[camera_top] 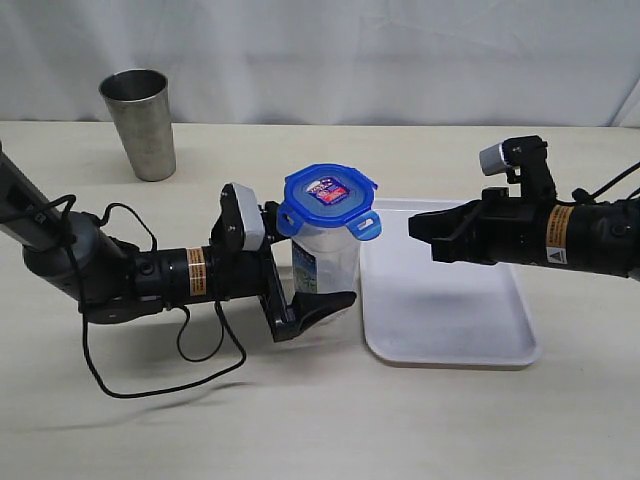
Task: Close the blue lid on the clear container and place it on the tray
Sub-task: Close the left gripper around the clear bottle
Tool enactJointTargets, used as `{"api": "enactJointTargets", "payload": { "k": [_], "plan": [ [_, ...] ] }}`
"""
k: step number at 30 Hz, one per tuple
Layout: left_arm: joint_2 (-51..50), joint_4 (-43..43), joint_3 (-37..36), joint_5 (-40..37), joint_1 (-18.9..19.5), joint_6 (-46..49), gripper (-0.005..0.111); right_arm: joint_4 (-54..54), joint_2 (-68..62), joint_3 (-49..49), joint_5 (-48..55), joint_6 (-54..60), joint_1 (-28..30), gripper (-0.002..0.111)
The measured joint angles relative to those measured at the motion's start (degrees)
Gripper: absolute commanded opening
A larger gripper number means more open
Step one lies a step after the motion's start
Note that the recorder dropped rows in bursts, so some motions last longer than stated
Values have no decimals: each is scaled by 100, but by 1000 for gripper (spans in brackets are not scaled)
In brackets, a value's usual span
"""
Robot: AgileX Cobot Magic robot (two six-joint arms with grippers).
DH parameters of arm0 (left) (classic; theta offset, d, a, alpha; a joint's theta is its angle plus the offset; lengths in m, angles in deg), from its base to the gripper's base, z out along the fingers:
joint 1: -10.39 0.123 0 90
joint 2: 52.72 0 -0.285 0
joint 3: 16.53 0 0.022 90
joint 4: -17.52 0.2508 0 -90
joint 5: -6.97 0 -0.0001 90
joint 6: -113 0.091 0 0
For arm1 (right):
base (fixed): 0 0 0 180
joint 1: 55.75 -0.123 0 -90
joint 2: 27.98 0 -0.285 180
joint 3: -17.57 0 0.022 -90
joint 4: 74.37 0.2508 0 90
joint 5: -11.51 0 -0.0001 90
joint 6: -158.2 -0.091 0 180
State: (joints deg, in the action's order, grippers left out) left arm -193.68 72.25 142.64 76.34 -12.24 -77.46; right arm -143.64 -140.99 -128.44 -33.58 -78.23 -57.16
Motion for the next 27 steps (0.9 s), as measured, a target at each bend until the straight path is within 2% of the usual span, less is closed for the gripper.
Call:
{"api": "enactJointTargets", "payload": {
  "k": [27],
  "plan": [
    [0,-343,0,0,0,0,100,0,0,0,0,0,0,4]
  ]
}}
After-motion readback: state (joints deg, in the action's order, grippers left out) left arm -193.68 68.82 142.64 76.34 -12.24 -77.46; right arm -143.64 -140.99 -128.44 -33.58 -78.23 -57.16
